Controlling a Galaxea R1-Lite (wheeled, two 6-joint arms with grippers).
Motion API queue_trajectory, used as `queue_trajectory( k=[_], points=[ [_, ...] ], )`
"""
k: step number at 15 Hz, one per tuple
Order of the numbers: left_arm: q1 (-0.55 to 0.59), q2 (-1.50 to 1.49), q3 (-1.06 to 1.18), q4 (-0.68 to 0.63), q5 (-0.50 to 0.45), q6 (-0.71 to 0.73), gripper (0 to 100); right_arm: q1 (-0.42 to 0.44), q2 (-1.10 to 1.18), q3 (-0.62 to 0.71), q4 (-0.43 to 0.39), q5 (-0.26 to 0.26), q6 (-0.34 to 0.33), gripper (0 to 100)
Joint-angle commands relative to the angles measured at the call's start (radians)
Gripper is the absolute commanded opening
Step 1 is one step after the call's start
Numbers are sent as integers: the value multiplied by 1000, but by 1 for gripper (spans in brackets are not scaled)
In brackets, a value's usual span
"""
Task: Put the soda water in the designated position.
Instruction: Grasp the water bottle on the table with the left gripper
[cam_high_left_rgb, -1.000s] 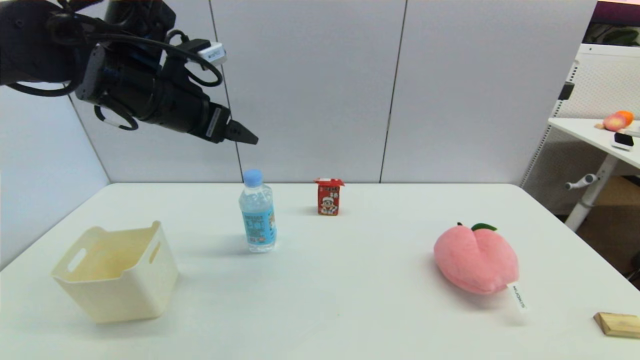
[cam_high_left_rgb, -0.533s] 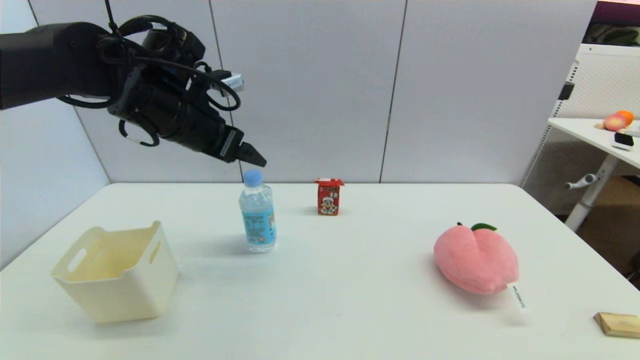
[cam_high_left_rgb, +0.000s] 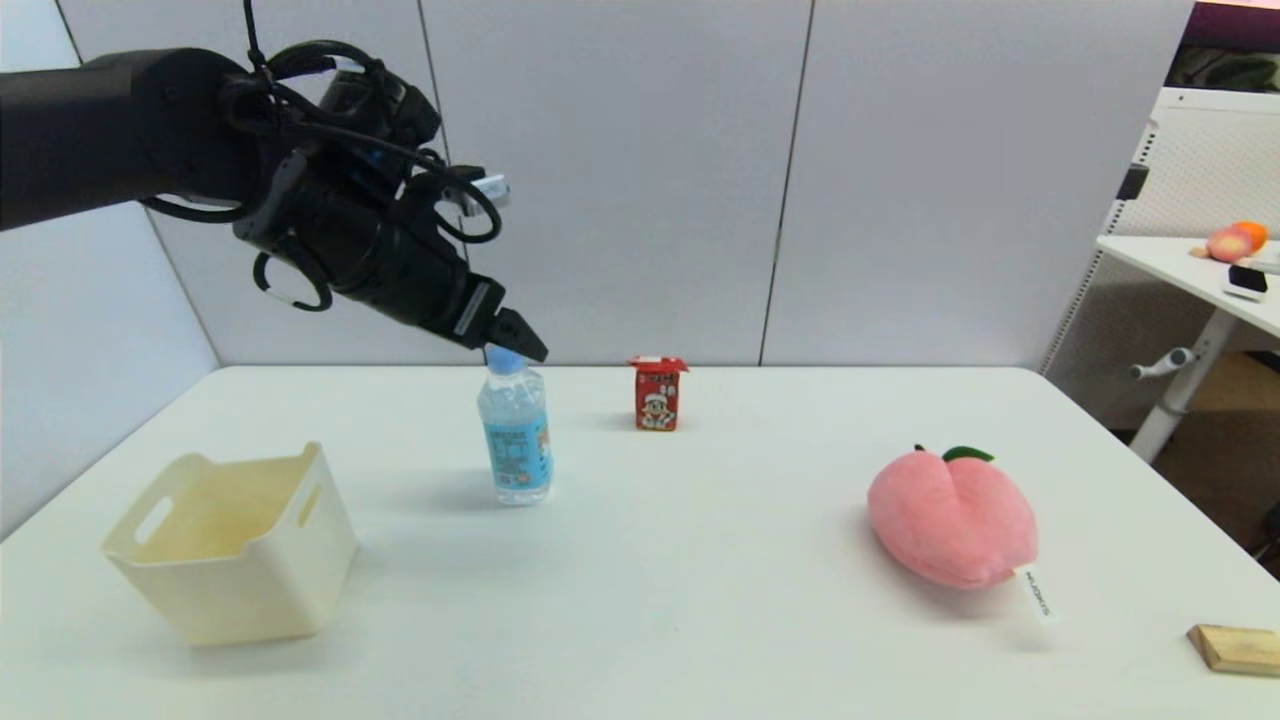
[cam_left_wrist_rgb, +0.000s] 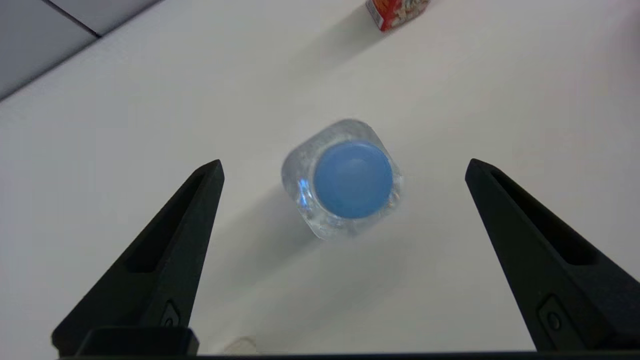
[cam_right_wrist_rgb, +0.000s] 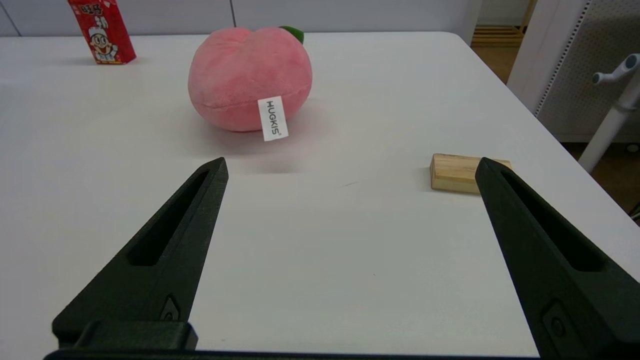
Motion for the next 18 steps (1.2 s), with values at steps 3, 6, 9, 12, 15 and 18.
queue_trajectory(
  k=[3,6,9,12,15,18],
  points=[
    [-3,18,4,24,3,2,100,0,0,0,0,0,0,100],
    [-3,39,4,18,3,2,100,0,0,0,0,0,0,100],
    [-3,50,4,16,4,-1,100,0,0,0,0,0,0,100],
    [-3,53,4,16,6,-4,100,0,0,0,0,0,0,100],
    [-3,55,4,16,6,-9,100,0,1,0,0,0,0,100],
    [-3,49,4,15,6,-9,100,0,0,0,0,0,0,100]
  ],
)
